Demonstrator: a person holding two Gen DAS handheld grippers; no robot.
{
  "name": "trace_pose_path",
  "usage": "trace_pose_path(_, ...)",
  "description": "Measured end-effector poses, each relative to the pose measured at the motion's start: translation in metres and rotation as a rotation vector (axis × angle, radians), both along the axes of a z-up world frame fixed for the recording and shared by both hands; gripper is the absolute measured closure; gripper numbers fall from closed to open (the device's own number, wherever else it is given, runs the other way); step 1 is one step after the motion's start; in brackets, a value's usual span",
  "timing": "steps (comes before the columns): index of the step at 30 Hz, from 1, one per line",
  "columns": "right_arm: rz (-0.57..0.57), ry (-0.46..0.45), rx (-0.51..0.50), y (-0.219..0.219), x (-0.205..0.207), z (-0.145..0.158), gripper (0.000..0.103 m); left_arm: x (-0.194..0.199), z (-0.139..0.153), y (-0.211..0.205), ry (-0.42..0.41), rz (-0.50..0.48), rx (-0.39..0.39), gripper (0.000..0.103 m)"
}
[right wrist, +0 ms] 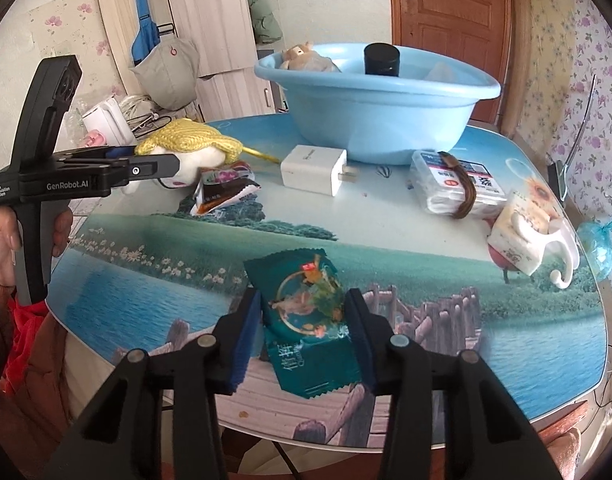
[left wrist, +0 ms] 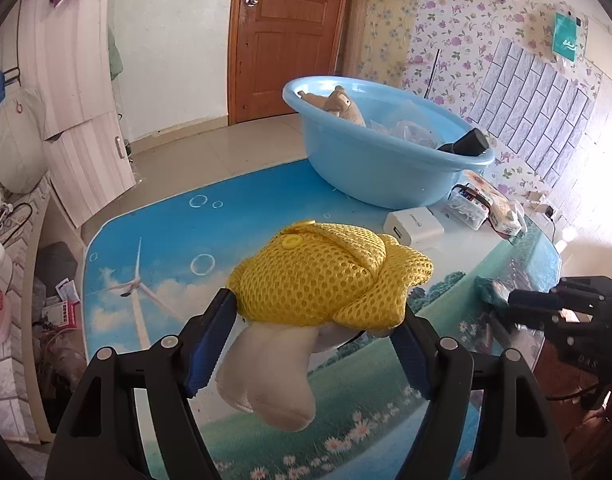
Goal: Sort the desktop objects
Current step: 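Lift the yellow plush and green packet and carry them toward the basin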
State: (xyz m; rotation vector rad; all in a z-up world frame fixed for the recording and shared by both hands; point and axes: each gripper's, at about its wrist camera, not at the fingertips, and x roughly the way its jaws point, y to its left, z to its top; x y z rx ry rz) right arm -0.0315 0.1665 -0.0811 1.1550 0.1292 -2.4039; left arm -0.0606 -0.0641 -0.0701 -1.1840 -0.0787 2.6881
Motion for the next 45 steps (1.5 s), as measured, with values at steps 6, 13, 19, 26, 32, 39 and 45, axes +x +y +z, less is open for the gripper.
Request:
trace_pose_path(6, -0.041, 0.025, -0.018, 0.01, 0.0, 0.007, 0.092, 0.029, 0.012, 0.004, 0.0, -0.012, 0.006, 0.028)
trace_pose_path(13, -0.039, 0.031, -0.029, 0.017, 0.005, 0.009, 0.079, 0.065, 0.005, 0.015, -0.041, -0.052, 0.008, 0.024)
trace_pose_path(19, -0.032, 0.002, -0.054, 0.023, -0.003, 0.006, 0.044, 0.068, -0.003, 0.016, -0.054, -0.057, 0.008, 0.012)
trace_pose_path(26, -0.016, -0.005, 0.043, 0.012, -0.01, -0.008, 0.042, 0.059, -0.014, 0.02, -0.067, -0.062, 0.004, 0.006)
trace_pose_path(32, -0.008, 0.024, 0.102, 0.007, -0.01, -0.012, 0.035, 0.05, -0.029, 0.02, -0.086, -0.055, -0.032, 0.006)
trace_pose_path(39, -0.027, 0.027, 0.102, 0.011, -0.016, -0.015, 0.018, 0.05, -0.03, 0.018, -0.071, -0.047, -0.033, 0.014)
trace_pose_path(45, -0.011, 0.037, 0.085, 0.014, -0.012, -0.011, 0.052, 0.052, -0.024, 0.016, -0.064, -0.051, -0.02, 0.02)
